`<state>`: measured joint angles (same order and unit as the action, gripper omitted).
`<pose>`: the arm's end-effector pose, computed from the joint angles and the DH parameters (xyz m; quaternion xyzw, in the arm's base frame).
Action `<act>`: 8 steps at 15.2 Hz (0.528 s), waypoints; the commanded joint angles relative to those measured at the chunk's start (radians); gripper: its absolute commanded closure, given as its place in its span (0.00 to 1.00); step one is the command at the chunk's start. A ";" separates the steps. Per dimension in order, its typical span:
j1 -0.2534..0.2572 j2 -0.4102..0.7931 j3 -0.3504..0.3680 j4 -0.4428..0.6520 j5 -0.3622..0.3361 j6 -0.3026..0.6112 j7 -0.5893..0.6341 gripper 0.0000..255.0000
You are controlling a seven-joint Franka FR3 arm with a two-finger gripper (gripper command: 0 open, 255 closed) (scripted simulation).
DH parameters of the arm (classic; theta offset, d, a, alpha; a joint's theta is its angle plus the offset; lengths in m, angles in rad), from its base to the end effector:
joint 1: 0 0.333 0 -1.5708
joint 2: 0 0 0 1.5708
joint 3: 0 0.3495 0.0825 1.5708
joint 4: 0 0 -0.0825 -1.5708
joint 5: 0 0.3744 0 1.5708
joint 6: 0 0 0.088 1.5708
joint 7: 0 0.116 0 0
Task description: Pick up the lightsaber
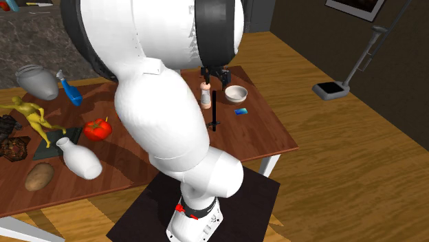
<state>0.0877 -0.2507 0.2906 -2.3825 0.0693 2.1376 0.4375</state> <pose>0.4099 0.1710 0.4423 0.9986 -0.0526 0.0011 0.0064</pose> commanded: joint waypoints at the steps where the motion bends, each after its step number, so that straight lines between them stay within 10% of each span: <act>1: 0.004 0.077 0.025 0.027 -0.017 0.044 0.038 0.00; 8: 0.003 0.132 0.031 -0.020 -0.035 0.144 0.053 0.00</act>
<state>0.0914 -0.1282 0.3215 -2.3970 0.0385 2.2661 0.4892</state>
